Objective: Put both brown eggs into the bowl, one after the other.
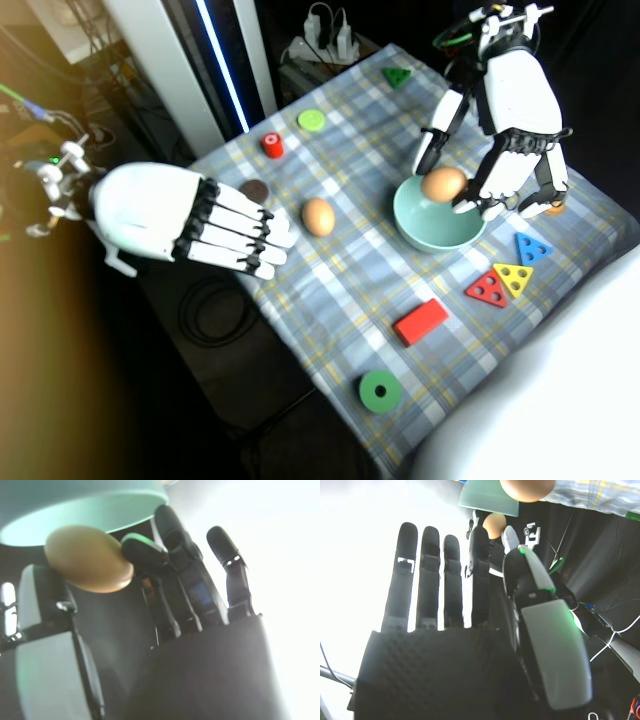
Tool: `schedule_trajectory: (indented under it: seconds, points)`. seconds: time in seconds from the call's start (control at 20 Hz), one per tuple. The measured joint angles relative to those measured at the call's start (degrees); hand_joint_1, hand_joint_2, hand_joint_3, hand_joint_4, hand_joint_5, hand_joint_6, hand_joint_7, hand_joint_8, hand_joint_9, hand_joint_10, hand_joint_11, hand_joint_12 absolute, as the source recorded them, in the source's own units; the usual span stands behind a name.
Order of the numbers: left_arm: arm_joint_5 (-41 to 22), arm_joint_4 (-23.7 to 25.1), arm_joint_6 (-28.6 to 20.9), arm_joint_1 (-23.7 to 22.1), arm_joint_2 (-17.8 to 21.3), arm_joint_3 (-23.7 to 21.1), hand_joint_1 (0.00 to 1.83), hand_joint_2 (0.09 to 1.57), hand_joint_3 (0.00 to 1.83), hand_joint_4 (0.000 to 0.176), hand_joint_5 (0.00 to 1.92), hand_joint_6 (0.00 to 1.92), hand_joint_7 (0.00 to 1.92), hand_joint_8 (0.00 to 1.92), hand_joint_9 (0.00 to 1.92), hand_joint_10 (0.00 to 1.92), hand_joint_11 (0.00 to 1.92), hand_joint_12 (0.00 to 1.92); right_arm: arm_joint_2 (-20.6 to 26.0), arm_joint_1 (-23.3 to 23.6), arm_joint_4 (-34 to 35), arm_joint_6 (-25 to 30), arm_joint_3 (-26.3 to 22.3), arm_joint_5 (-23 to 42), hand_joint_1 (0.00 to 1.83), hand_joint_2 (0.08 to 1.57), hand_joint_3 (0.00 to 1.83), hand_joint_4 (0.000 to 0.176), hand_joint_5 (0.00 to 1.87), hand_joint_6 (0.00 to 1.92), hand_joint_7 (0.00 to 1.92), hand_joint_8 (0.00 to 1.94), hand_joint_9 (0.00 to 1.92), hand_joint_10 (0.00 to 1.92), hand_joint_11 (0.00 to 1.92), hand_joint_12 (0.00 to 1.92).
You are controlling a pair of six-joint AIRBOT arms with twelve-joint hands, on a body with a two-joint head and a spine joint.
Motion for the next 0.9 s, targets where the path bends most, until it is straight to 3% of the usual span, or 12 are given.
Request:
schedule_trajectory:
  seconds: [0.05,0.1,0.15,0.2,0.35,0.4,0.45,0.5,0.6,0.7,0.8,0.9]
  points:
    - [0.0,-0.1,0.0,0.0,0.0,0.0,0.96,1.13,0.04,0.095,0.91,0.88,0.98,0.01,0.87,0.01,0.18,0.99,0.0,0.0,0.0,0.0,0.0,0.0,0.69,1.35,0.0,0.0,0.7,0.0,0.51,0.0,0.53,0.0,0.31,0.69]
    - [-0.1,-0.1,-0.1,0.0,0.0,0.0,0.98,1.1,0.01,0.041,0.78,0.36,0.94,0.0,0.86,0.0,0.16,0.91,0.0,0.0,0.0,0.0,0.0,0.0,0.7,1.35,0.0,0.0,0.7,0.0,0.5,0.0,0.54,0.0,0.33,0.69]
    - [-0.1,0.0,0.0,0.0,0.0,0.0,1.01,1.07,0.0,0.052,0.76,0.11,0.89,0.0,0.82,0.0,0.12,0.85,0.0,0.0,0.0,0.0,0.0,0.0,0.67,1.35,0.0,0.0,0.7,0.0,0.5,0.0,0.54,0.0,0.32,0.69]
    - [0.0,-0.1,0.0,0.0,0.0,-0.1,1.04,1.05,0.0,0.058,0.72,0.03,0.85,0.0,0.8,0.0,0.11,0.81,0.0,0.0,0.0,0.0,0.0,0.0,0.69,1.35,0.0,0.0,0.7,0.0,0.51,0.0,0.54,0.0,0.32,0.69]
    - [-0.7,-0.2,0.0,0.1,0.2,-0.9,1.06,1.01,0.0,0.053,0.66,0.0,0.78,0.0,0.8,0.0,0.12,0.76,0.0,0.0,0.1,0.1,0.0,0.0,0.68,1.35,0.0,0.0,0.69,0.0,0.49,0.0,0.53,0.0,0.32,0.7]
    - [-1.4,-0.2,0.0,0.3,0.6,-1.9,1.0,0.97,0.0,0.081,0.6,0.0,0.71,0.0,0.72,0.0,0.08,0.87,0.0,0.0,0.1,0.1,0.0,0.0,0.67,1.35,0.0,0.0,0.69,0.0,0.5,0.0,0.54,0.0,0.32,0.71]
    - [-2.1,-0.2,0.0,0.6,1.3,-3.1,0.99,0.94,0.0,0.081,0.58,0.0,0.68,0.0,0.69,0.0,0.08,0.98,0.0,0.0,0.0,0.1,0.0,0.0,0.67,1.35,0.0,0.0,0.69,0.0,0.5,0.0,0.54,0.0,0.32,0.71]
    - [-3.2,0.1,-0.5,1.0,2.0,-4.2,0.93,0.94,0.0,0.11,0.5,0.0,0.61,0.0,0.66,0.0,0.07,1.0,0.0,0.0,0.1,0.1,0.0,0.0,0.67,1.35,0.0,0.0,0.69,0.0,0.49,0.0,0.53,0.0,0.31,0.71]
    - [-7.6,3.2,-5.6,2.8,5.2,-8.4,0.82,1.0,0.0,0.136,0.39,0.0,0.51,0.0,0.6,0.0,0.02,1.03,-0.1,0.1,0.1,0.1,0.0,0.0,0.69,1.35,0.0,0.0,0.68,0.0,0.48,0.0,0.5,0.0,0.27,0.7]
    - [-13.2,7.2,-12.6,5.2,8.5,-12.1,0.61,0.95,0.0,0.17,0.26,0.0,0.38,0.0,0.46,0.0,0.0,1.03,-0.5,1.2,0.1,0.1,0.1,-0.3,0.78,1.3,0.0,0.0,0.66,0.0,0.48,0.0,0.48,0.0,0.2,0.78]
    - [-19.6,10.5,-17.2,8.2,12.6,-16.5,0.71,0.87,0.0,0.176,0.15,0.01,0.24,0.01,0.3,0.01,0.0,0.77,-1.2,2.7,-1.2,0.2,0.8,-0.1,0.81,1.19,0.0,0.0,0.66,0.0,0.48,0.0,0.46,0.0,0.14,0.83]
    - [-24.6,11.7,-18.6,10.8,15.6,-20.0,0.72,0.86,0.0,0.152,0.2,0.01,0.23,0.0,0.26,0.0,0.0,0.69,-2.1,4.7,-2.4,0.2,1.5,-1.3,0.91,1.13,0.0,0.008,0.65,0.0,0.47,0.0,0.45,0.0,0.12,0.83]
